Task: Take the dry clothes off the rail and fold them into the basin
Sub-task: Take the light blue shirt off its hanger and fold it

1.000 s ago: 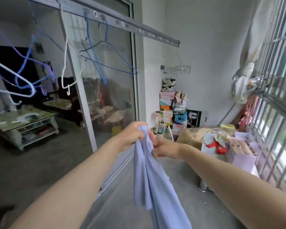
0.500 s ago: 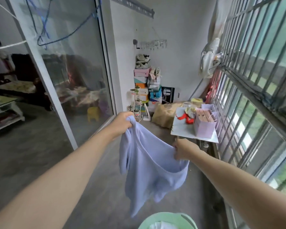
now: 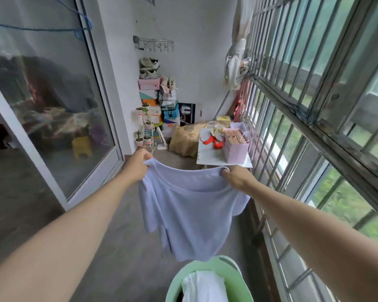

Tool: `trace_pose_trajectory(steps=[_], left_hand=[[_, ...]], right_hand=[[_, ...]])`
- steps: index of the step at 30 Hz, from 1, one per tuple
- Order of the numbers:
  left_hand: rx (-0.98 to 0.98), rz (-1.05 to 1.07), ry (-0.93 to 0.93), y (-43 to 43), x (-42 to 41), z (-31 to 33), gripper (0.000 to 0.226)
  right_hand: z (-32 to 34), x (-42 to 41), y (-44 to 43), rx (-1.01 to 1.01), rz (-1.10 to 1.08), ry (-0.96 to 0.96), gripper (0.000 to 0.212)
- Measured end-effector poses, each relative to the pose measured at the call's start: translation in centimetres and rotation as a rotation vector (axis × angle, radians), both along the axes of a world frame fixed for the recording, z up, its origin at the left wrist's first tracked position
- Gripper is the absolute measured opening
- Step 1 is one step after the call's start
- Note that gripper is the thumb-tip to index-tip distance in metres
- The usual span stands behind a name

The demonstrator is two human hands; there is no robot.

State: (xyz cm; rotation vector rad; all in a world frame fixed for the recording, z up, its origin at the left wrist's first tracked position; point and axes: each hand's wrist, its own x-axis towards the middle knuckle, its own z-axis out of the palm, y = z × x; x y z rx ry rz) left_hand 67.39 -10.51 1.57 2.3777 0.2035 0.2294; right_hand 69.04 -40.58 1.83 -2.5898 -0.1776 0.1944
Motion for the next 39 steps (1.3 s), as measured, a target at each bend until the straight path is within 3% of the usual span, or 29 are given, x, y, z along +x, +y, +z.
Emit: trace_pose_trajectory(steps=[3, 5, 7, 10, 13, 15, 20, 27, 30, 35, 39], left_hand=[[-0.048, 0.043, -0.002, 2.0, -0.1, -1.1, 0.024], [-0.066, 0.052, 0.009, 2.7, -0.5, -1.6, 0.025], [-0.014, 0.058, 0.004, 2.6, -0.9, -2.2, 0.024], [0.117, 0.069, -0.041, 1.5, -1.5, -2.2, 0.022], [0.292, 0.069, -0.124, 1.1, -1.9, -2.2, 0.021], [0.341, 0.067, -0.179, 1.2, -2.0, -2.3, 0.020], [0.260, 0.089, -0.192, 0.8, -1.8, -2.6, 0.021], [-0.498, 0.271, 0.087, -1.6, -1.5, -1.9, 0.025], [-0.360, 0.214, 0.117, -1.5, -1.5, -1.9, 0.016], [-0.135, 0.170, 0.156, -2.2, -1.6, -2.0, 0.019], [-0.222, 0.145, 0.239, -4.1, -1.4, -1.5, 0.018]], right_hand=[[1.1, -1.2, -0.7, 0.087, 0.015, 0.028, 0.049], [1.9, -1.9, -1.2, 0.000, 0.101, 0.095, 0.060], [1.9, -2.5, -1.5, -0.170, 0.151, 0.072, 0.052], [1.2, -3.4, -1.8, -0.286, 0.082, -0.091, 0.007], [1.2, -4.2, -2.0, -0.320, -0.037, -0.066, 0.023], [1.1, -4.5, -2.0, -0.183, -0.168, 0.027, 0.022], [0.8, -5.4, -0.7, 0.508, -0.494, 0.295, 0.032], [0.5, -5.9, 0.8, 0.909, -0.608, 0.351, 0.026], [0.4, -5.6, 0.9, 1.078, -0.620, 0.404, 0.015], [0.0, -4.5, -0.1, 0.935, -0.449, 0.424, 0.031], [-1.0, -4.2, -0.8, 0.605, -0.394, 0.284, 0.023]])
